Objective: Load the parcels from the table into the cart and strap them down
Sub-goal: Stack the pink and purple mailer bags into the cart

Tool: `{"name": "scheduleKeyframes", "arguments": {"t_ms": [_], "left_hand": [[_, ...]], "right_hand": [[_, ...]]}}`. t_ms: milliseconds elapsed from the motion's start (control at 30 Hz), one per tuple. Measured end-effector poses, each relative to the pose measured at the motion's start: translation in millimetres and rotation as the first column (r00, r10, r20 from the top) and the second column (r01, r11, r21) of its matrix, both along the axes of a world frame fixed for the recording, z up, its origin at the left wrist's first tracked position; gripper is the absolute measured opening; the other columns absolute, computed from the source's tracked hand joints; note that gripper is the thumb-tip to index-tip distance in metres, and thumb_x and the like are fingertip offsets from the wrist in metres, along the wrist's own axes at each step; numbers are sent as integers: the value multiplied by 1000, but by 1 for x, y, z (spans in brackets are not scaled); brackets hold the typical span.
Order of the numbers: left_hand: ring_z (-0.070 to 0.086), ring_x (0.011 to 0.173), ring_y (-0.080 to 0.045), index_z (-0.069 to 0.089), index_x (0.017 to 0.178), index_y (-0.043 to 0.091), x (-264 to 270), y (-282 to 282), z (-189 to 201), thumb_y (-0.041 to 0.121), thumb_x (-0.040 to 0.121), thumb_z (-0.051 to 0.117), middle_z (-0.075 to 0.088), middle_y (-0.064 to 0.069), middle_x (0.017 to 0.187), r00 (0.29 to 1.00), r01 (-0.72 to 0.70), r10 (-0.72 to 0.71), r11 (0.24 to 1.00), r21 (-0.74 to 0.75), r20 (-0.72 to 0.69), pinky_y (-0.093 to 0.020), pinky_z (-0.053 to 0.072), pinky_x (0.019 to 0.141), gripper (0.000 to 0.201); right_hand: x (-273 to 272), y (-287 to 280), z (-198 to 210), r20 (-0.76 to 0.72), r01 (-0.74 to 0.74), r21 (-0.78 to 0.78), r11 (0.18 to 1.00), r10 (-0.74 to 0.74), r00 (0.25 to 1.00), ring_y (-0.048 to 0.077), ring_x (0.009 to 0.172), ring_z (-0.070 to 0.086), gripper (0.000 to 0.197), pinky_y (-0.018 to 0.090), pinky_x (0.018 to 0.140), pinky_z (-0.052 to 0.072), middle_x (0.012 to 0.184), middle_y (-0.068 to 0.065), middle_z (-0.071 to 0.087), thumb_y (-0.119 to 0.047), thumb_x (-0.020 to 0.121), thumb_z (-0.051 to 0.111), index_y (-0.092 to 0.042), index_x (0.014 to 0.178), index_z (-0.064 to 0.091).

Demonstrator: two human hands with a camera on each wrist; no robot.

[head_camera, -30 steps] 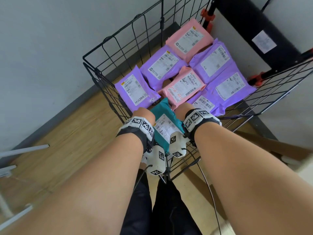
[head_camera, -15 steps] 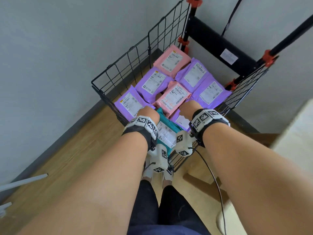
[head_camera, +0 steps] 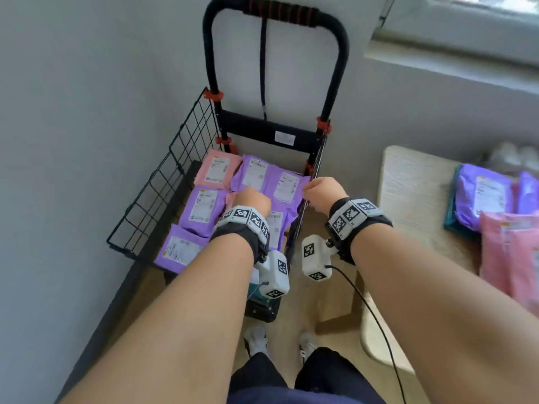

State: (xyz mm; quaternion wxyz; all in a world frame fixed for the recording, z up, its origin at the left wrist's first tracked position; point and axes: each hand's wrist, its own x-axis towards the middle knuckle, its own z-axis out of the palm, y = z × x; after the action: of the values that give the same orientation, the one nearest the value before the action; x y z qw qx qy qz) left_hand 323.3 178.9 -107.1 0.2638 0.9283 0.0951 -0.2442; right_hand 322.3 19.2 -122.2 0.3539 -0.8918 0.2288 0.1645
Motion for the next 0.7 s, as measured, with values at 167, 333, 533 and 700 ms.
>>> {"name": "scheduleKeyframes", "arguments": {"t_ms": [167, 333, 533, 700], "left_hand": [[59, 113, -33, 60, 119, -4, -9, -62, 18, 10, 96, 42, 62, -19, 121, 988, 146, -145, 989, -12, 50, -33, 46, 88, 32], [59, 113, -33, 59, 121, -3, -31, -141, 28, 11, 96, 40, 62, -19, 121, 959, 268, -265, 963, -21, 102, -33, 47, 87, 34], [58, 110, -32, 59, 121, -2, -72, -250, 30, 14, 97, 42, 61, -17, 124, 928, 368, -364, 929, -43, 78, -34, 45, 83, 34], [58, 112, -33, 62, 116, -1, -116, -339, 36, 12, 96, 39, 61, -17, 123, 920, 392, -391, 918, -51, 35, -33, 43, 83, 33]], "right_hand": [[-42, -66, 14, 27, 160, 24, 987, -160, 987, 24, 88, 58, 27, 34, 86, 50, 93, 6, 61, -11, 88, 53, -7, 110, 69], [-89, -136, 27, 38, 278, -4, 961, -277, 960, 27, 98, 63, 26, 41, 93, 53, 99, 8, 65, -11, 90, 52, -11, 110, 68], [-146, -238, 38, 81, 363, -7, 932, -361, 929, 23, 84, 59, 25, 35, 86, 52, 69, -2, 59, -4, 86, 52, -6, 101, 73], [-189, -320, 41, 146, 481, 43, 875, -482, 864, 27, 107, 62, 26, 33, 98, 47, 115, 10, 69, -9, 88, 52, -9, 106, 72]]}}
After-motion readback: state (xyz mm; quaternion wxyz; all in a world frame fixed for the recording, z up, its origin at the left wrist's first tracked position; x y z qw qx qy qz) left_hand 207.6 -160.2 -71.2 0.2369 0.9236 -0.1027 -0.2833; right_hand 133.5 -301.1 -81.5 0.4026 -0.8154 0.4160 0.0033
